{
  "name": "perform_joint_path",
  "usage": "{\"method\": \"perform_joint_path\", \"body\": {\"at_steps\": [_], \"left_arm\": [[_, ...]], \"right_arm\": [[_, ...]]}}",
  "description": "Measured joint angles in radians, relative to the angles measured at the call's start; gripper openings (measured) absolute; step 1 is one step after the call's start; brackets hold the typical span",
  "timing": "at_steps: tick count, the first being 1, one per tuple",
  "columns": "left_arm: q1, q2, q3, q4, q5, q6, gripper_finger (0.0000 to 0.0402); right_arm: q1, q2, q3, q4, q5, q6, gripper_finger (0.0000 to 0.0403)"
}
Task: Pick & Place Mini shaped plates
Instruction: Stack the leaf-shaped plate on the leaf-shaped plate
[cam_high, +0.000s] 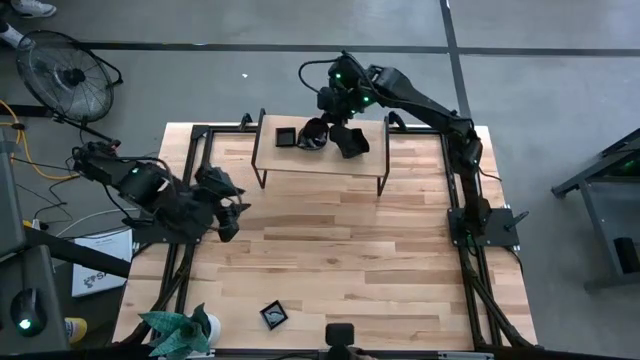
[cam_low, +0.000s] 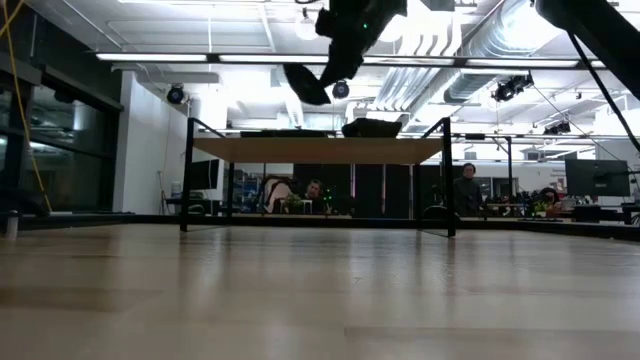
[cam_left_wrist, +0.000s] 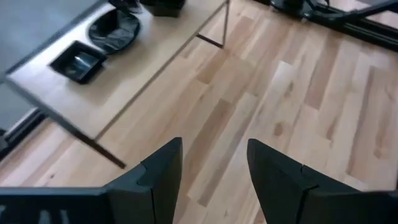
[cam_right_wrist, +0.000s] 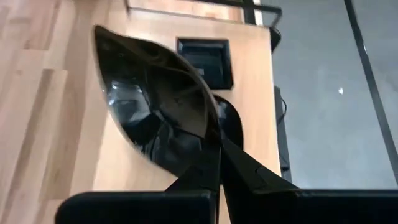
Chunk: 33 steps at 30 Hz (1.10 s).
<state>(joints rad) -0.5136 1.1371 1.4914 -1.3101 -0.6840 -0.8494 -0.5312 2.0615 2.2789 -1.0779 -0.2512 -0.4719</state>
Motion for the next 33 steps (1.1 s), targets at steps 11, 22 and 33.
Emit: {"method": "perform_joint_path", "body": {"at_steps": [11,22,33], "left_arm": [[-0.091,-0.060,0.000,-0.137,-0.256,-0.219,0.0178],[-0.081,-0.008,-0.113,-0.024,-0.644,-0.331,0.0178],[0.072,0.026,-0.285,0.222,-0.678,-0.385,0.0179]], "right_arm": [[0.002,0.003,-0.019,0.034,0.107,0.272,0.0000],[0.195,-0.020,-0.019,0.167,0.531,0.569,0.0000],[0.481,-0.052,-0.020,0.287,0.929,0.622,0.0000]]}}
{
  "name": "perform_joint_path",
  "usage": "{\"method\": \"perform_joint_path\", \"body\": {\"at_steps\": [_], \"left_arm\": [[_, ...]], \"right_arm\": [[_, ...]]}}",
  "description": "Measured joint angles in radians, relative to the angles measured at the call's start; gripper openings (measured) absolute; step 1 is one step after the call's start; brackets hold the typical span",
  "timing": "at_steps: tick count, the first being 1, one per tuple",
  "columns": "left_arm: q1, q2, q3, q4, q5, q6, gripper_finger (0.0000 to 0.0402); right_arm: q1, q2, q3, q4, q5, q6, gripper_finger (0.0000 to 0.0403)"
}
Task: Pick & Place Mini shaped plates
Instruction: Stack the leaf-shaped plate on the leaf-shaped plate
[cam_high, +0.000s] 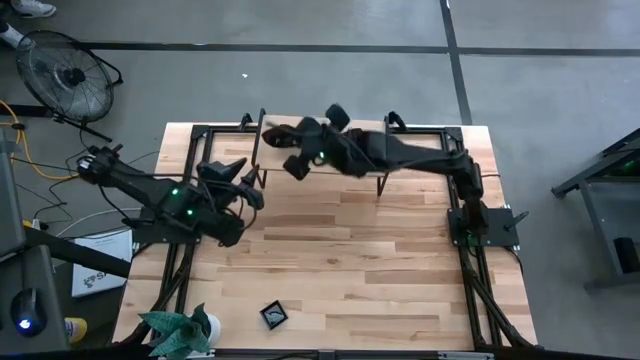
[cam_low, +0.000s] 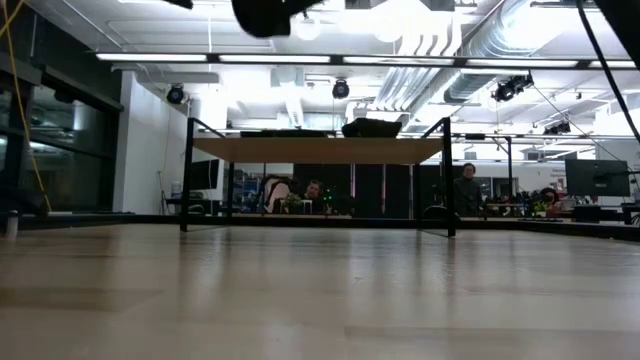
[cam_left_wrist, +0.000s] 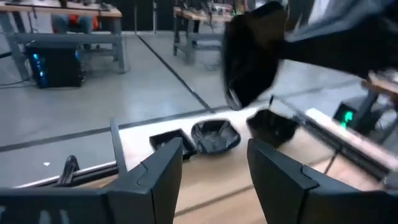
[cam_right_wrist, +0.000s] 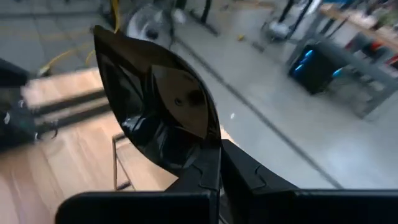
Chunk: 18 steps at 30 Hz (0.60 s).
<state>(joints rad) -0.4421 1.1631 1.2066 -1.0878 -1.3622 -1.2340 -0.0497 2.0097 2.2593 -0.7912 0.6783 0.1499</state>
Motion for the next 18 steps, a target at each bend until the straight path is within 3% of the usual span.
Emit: {"method": "perform_joint_path", "body": {"at_steps": [4,8,13,18], "left_arm": [[0.042,0.012,-0.005,0.063,-0.015,0.034,0.0179],[0.049,0.014,-0.005,0.153,-0.050,0.093,0.0179],[0.046,0.015,-0.005,0.308,-0.021,0.348,0.0179],[0.028,0.015,-0.005,0.500,0.034,0.663,0.0179]], "right_arm": [[0.079,-0.007,0.000,0.034,0.136,0.007,0.0000],[0.127,-0.007,0.000,0.031,0.187,0.032,0.0000],[0.159,-0.007,0.000,0.030,0.305,0.034,0.0000],[0.156,-0.008,0.000,-0.023,0.288,0.075,0.0000]]}}
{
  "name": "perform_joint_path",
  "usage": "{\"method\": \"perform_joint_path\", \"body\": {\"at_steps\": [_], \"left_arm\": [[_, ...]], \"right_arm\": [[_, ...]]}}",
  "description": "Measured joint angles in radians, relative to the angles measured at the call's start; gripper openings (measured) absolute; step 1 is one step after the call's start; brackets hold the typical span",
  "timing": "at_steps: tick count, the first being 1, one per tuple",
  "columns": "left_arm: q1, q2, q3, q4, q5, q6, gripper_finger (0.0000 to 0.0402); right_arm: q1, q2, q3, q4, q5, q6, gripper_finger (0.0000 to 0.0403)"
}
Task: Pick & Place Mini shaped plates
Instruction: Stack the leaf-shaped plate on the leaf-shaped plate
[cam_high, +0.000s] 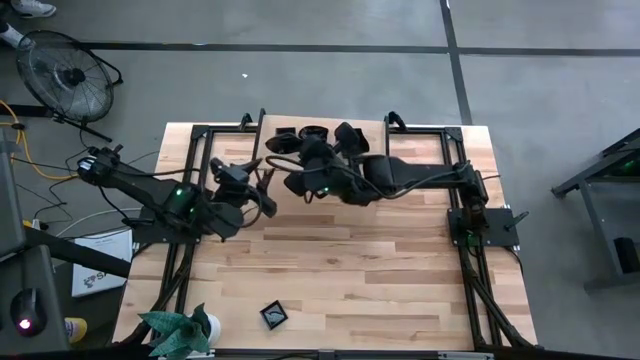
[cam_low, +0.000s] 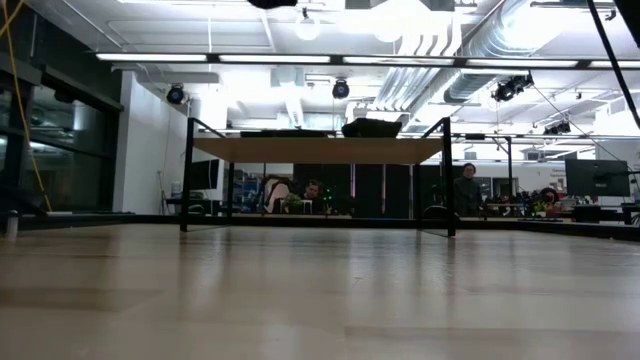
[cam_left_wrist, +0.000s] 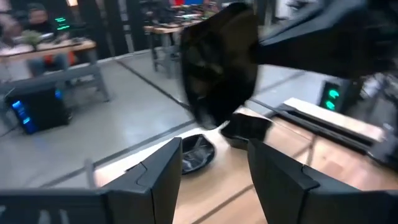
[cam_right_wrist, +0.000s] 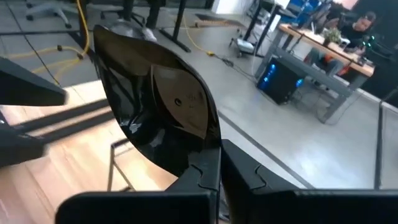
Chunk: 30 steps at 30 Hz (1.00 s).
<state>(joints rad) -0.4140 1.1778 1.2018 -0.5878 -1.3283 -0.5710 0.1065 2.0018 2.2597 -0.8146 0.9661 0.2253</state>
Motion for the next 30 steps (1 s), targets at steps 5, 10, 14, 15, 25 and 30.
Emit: {"method": "perform_joint_path", "body": {"at_steps": [5,10,14,15,25,30], "left_arm": [[0.001,0.000,0.000,0.082,0.046,0.122,0.0179],[0.002,0.000,0.000,0.113,0.036,0.119,0.0179],[0.004,0.000,0.000,0.179,0.035,0.151,0.0179],[0.011,0.000,0.000,0.197,0.037,0.169,0.0179],[0.089,0.005,0.001,0.307,0.123,0.253,0.0179],[0.093,0.005,0.001,0.311,0.121,0.253,0.0175]], "right_arm": [[-0.002,-0.008,-0.001,-0.094,0.022,0.047,0.0000],[0.013,-0.033,0.000,-0.106,0.037,0.044,0.0000],[0.020,-0.036,0.000,-0.103,0.010,0.022,0.0000],[0.020,-0.035,0.000,-0.103,0.004,0.021,0.0000],[0.026,-0.035,0.000,-0.052,-0.019,-0.022,0.0000],[0.025,-0.035,0.000,-0.049,-0.014,-0.024,0.0000]]}}
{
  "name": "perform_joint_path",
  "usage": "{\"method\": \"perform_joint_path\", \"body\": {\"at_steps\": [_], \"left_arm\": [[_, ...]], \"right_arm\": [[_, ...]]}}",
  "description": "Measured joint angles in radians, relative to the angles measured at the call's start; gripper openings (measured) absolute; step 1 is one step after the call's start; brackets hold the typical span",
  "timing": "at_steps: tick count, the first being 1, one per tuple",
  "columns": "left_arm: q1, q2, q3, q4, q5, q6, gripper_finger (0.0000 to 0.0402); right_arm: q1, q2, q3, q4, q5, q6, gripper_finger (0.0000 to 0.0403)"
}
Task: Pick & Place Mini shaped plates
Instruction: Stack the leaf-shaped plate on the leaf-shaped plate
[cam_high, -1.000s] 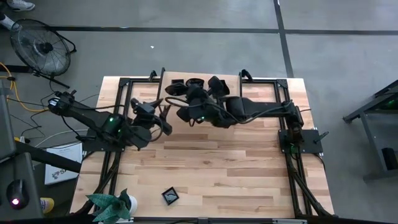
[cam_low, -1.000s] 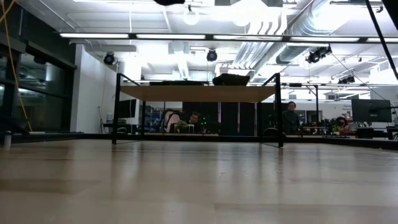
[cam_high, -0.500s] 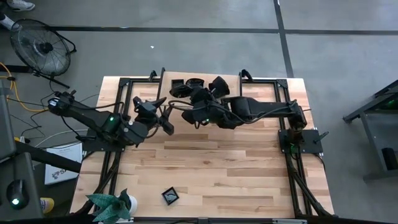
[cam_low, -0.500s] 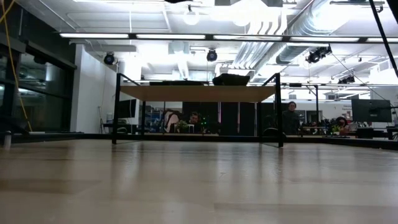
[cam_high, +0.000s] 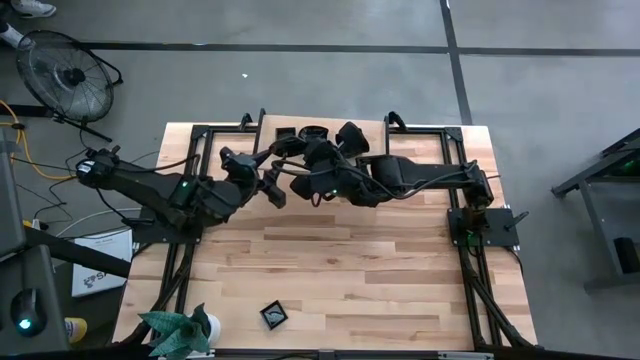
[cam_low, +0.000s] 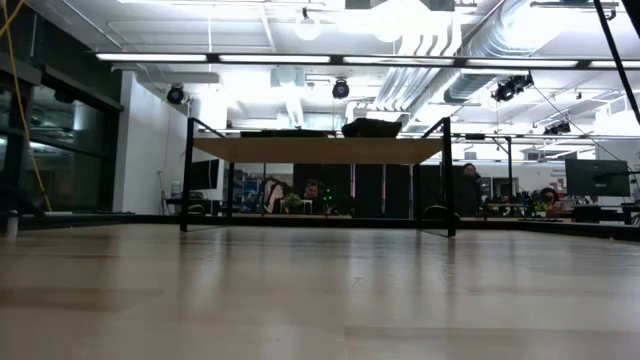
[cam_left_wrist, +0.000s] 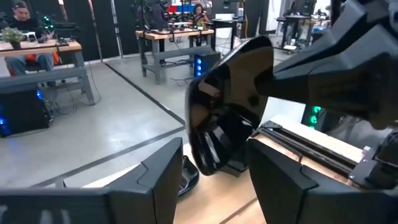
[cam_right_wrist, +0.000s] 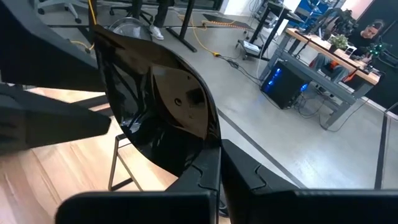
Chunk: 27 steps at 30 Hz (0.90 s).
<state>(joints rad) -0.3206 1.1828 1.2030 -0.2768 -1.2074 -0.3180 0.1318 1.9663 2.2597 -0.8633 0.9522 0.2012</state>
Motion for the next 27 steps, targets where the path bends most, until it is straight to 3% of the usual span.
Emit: {"method": "perform_joint_path", "body": {"at_steps": [4,17,27], "left_arm": [[0.000,0.000,0.000,0.040,-0.011,0.026,0.0150],[0.000,-0.001,0.000,0.097,-0.040,0.104,0.0009],[0.000,-0.001,0.000,0.095,-0.074,0.103,0.0002]], "right_arm": [[0.000,0.000,0.000,0.000,-0.003,0.000,0.0000],[0.000,0.000,0.000,-0.002,0.005,0.000,0.0000],[0.000,0.000,0.000,-0.002,-0.030,0.000,0.0002]]}}
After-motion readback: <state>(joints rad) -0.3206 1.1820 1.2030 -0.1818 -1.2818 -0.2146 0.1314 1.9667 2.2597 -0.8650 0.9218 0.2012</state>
